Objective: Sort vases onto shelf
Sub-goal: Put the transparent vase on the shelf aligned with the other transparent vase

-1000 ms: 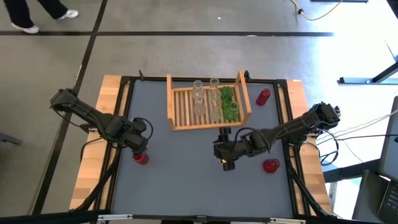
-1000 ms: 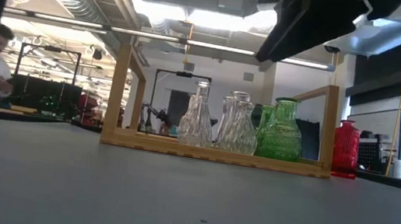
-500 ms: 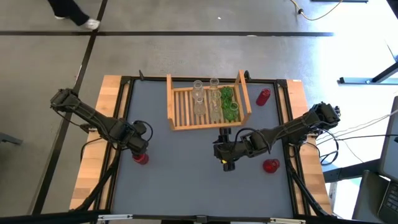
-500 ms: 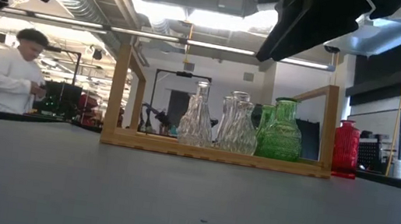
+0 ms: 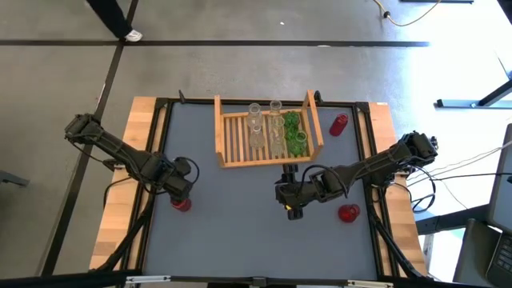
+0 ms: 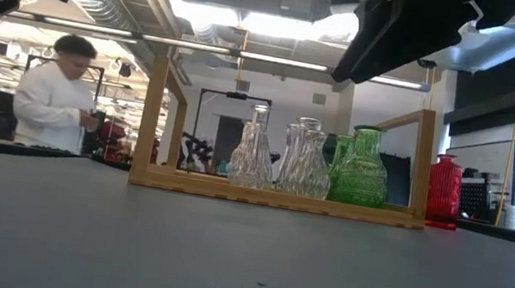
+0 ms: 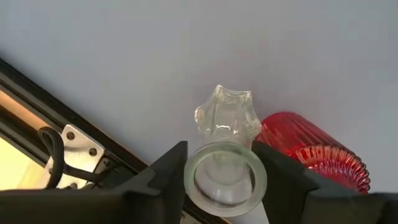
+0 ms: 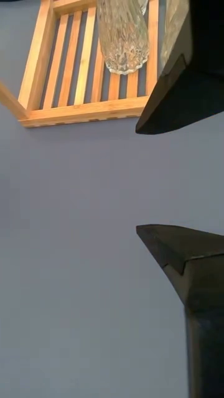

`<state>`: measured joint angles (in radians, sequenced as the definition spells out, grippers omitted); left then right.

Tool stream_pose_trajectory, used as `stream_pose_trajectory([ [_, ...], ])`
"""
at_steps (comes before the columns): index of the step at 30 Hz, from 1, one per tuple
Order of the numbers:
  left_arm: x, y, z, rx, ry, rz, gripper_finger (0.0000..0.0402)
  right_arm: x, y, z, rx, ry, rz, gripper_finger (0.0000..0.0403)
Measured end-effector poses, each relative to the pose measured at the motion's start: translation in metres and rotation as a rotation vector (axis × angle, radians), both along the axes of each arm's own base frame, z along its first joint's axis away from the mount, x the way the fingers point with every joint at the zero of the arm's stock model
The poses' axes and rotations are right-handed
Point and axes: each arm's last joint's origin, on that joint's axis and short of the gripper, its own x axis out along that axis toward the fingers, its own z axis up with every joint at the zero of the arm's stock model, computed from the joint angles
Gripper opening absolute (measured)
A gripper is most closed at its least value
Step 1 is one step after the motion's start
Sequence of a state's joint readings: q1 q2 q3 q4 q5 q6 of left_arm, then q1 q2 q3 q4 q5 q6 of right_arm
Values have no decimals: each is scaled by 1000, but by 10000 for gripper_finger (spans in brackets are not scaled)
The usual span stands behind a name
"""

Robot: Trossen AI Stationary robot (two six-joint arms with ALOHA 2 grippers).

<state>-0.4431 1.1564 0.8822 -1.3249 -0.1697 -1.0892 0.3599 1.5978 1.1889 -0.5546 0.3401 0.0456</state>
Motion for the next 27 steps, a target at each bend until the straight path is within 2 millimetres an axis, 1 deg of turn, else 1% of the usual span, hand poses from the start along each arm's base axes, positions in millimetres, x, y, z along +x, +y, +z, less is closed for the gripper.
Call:
stream_pose_trajectory([
  [1,0,0,0,1,1,-13,153,0,0,0,0,1,-1,232],
  [6,1,0,0,-3,2,-53,153,0,0,0,-5,2,-4,232],
  [9,1,-1,0,-4,3,-73,161,-1,0,0,-9,6,-6,232],
  [14,9,0,9,-15,-58,-104,159,-4,-2,-4,-50,49,1,232],
  [18,16,1,24,-9,-126,-148,156,-11,-4,-25,-77,90,52,232],
  [23,28,2,38,-11,-231,-194,159,-16,-16,-48,-70,87,26,232],
  [27,41,1,43,-19,-311,-264,159,-14,-24,-57,-37,35,10,232],
])
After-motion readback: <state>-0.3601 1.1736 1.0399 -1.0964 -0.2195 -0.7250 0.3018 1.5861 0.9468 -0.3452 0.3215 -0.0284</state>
